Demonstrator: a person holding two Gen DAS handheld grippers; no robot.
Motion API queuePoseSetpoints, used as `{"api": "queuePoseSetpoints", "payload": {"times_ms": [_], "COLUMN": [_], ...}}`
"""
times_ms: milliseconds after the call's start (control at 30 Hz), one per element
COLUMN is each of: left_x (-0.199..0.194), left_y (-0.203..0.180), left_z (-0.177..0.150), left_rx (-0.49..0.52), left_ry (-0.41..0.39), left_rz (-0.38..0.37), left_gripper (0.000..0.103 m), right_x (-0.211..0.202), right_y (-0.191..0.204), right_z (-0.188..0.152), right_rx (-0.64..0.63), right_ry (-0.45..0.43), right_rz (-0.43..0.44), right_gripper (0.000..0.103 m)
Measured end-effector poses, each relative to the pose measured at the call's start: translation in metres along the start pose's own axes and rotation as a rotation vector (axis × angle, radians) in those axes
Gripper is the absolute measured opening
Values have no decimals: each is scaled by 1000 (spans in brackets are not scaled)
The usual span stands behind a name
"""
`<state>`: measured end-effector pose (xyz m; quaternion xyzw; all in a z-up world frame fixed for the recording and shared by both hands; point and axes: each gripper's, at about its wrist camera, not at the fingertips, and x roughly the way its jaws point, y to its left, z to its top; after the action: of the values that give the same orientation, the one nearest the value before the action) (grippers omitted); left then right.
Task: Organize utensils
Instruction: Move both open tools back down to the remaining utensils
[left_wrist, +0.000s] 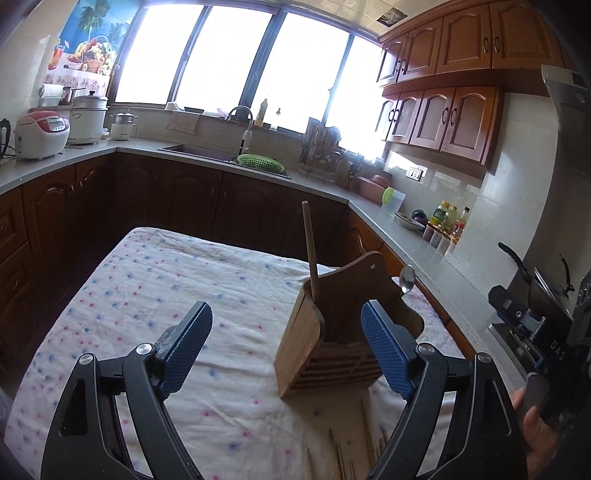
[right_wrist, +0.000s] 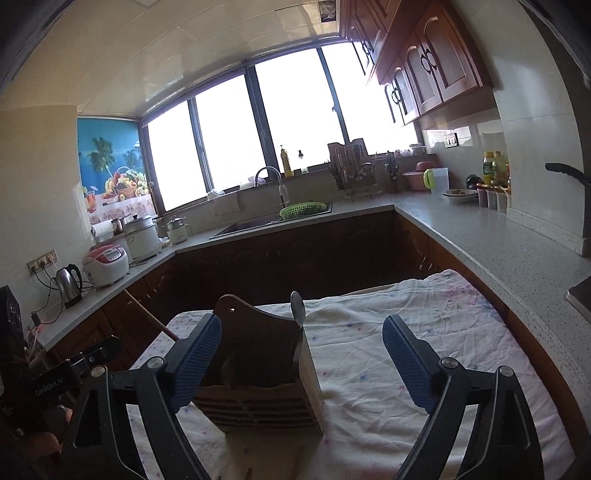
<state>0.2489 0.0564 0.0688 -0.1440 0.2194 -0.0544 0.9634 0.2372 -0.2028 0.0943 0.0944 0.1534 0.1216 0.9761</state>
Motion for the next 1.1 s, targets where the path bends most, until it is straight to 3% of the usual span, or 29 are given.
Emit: {"api": "queuePoseSetpoints", "payload": {"times_ms": [67,467,767,1100], "left_x": [-12,-50,-64,-51], "left_y": [2,8,1,-1], "left_z": [-11,-84,-116,-125], "left_rx": [-7,-9,27,53], "left_ry": [18,177,221,292], "left_rz": [9,25,35,52], "left_gripper": [85,85,85,85], "right_x": [-17,-87,-106,-93], "right_y": [-2,-23,-27,-18], "right_z": [-7,-70,-111,-121], "right_rx": [14,122,149,84], "right_ry": [2,131,217,277], "right_rz": [5,-34,-42,-65], "right_gripper": [98,99,99,98]}}
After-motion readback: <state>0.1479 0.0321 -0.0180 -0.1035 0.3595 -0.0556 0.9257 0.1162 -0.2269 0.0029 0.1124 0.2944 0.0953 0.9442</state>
